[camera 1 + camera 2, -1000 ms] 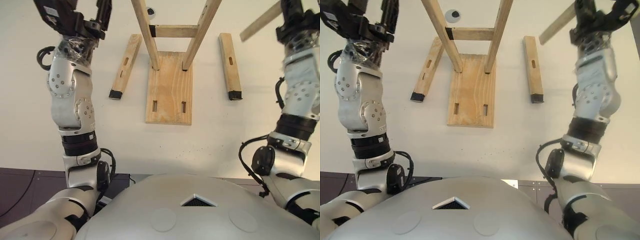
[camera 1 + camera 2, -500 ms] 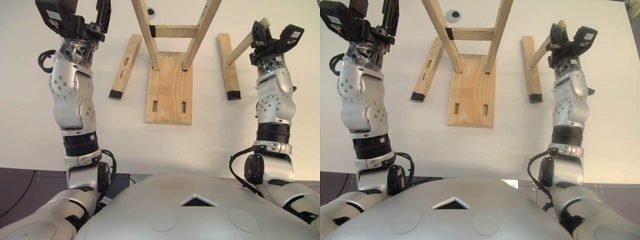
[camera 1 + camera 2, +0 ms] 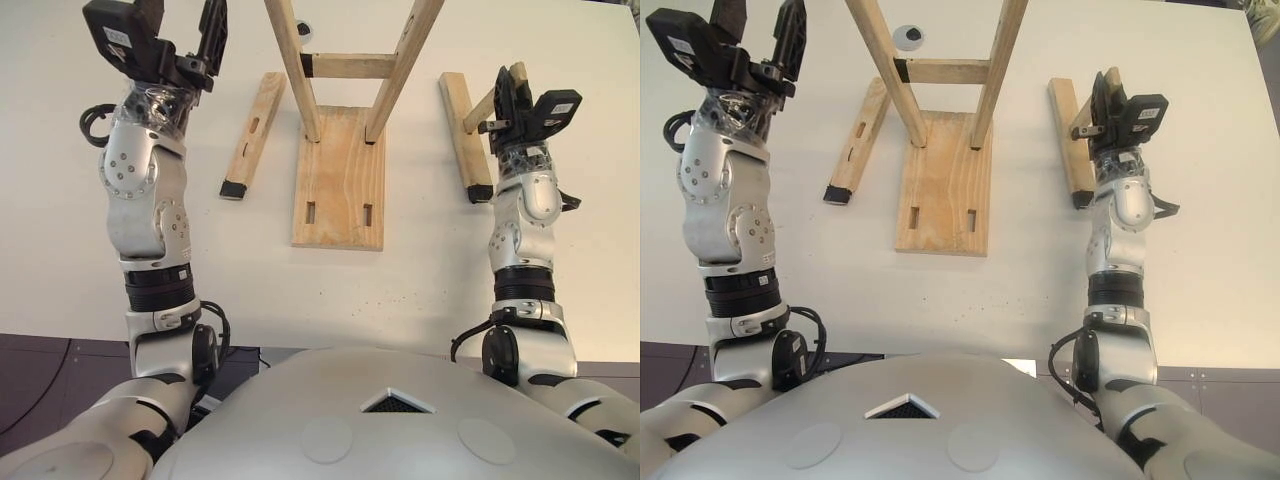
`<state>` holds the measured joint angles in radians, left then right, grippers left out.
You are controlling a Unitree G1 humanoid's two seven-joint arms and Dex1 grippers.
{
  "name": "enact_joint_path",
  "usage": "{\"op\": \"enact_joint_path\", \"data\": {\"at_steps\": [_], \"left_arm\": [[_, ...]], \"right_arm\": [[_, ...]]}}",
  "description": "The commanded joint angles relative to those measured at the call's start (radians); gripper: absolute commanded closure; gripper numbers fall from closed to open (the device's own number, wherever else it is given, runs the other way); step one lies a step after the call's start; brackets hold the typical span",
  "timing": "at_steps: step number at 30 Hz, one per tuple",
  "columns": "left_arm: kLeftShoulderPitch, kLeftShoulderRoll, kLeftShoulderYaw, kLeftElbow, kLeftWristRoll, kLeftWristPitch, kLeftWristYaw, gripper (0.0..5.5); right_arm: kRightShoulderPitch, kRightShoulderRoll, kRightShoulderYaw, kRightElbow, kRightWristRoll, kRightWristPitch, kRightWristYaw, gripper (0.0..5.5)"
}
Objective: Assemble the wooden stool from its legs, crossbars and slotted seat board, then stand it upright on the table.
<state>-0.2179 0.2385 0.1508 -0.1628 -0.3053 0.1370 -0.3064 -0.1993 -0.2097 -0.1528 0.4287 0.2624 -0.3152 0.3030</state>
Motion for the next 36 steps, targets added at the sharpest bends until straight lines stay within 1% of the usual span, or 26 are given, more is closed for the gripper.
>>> {"op": "enact_joint_path", "data": {"at_steps": [1,4,5,8,9,11,15,16,19,23,28,30,32,33,34,36], "left_arm": [[-0.015,0.009,-0.008,0.012,0.004,0.015,-0.007,2.04],[-0.004,0.001,-0.009,0.001,0.010,0.013,0.003,2.04],[0.000,-0.002,-0.010,-0.003,0.012,0.012,0.007,2.04],[0.024,-0.015,-0.008,-0.014,0.017,0.003,0.024,2.04],[0.035,-0.020,-0.010,-0.020,0.021,-0.001,0.030,2.04],[0.051,-0.030,-0.013,-0.030,0.028,-0.005,0.041,2.04],[0.064,-0.038,-0.014,-0.031,0.032,-0.008,0.055,2.04],[0.064,-0.039,-0.014,-0.030,0.035,-0.008,0.056,2.04],[0.064,-0.043,-0.012,-0.029,0.035,-0.005,0.061,2.04],[0.064,-0.047,-0.017,-0.028,0.036,-0.008,0.066,2.04],[0.046,-0.074,-0.033,-0.002,0.032,-0.028,0.060,2.04],[0.007,-0.107,-0.043,0.038,-0.022,-0.027,0.021,2.04],[-0.051,-0.152,-0.034,0.130,-0.081,-0.026,-0.008,2.04],[-0.094,-0.180,-0.013,0.192,-0.099,-0.046,0.006,2.04],[-0.138,-0.200,0.006,0.247,-0.104,-0.074,0.028,2.04],[-0.198,-0.220,0.035,0.317,-0.115,-0.111,0.047,2.04]], "right_arm": [[0.088,0.000,0.014,0.071,-0.033,0.081,0.008,5.11],[0.087,-0.043,0.022,0.012,-0.026,0.130,0.046,5.11],[0.099,-0.069,0.026,-0.041,-0.016,0.171,0.071,4.71],[0.160,-0.189,0.046,-0.263,0.015,0.396,0.159,4.10],[0.177,-0.232,0.055,-0.323,0.016,0.480,0.185,4.00],[0.198,-0.289,0.067,-0.413,0.022,0.619,0.215,3.60],[0.207,-0.324,0.111,-0.537,-0.007,0.853,0.193,2.80],[0.204,-0.326,0.119,-0.551,-0.023,0.888,0.181,2.68],[0.194,-0.337,0.139,-0.555,-0.075,0.907,0.154,2.03],[0.172,-0.337,0.142,-0.542,-0.112,0.898,0.144,2.03],[0.127,-0.349,0.171,-0.501,-0.142,0.952,0.171,2.03],[0.089,-0.357,0.188,-0.477,-0.147,1.008,0.188,2.40],[0.048,-0.354,0.204,-0.443,-0.157,1.050,0.198,2.79],[0.032,-0.352,0.212,-0.428,-0.160,1.066,0.200,2.98],[0.018,-0.351,0.214,-0.420,-0.156,1.081,0.202,3.04],[-0.001,-0.340,0.196,-0.416,-0.138,1.106,0.198,3.34]]}}
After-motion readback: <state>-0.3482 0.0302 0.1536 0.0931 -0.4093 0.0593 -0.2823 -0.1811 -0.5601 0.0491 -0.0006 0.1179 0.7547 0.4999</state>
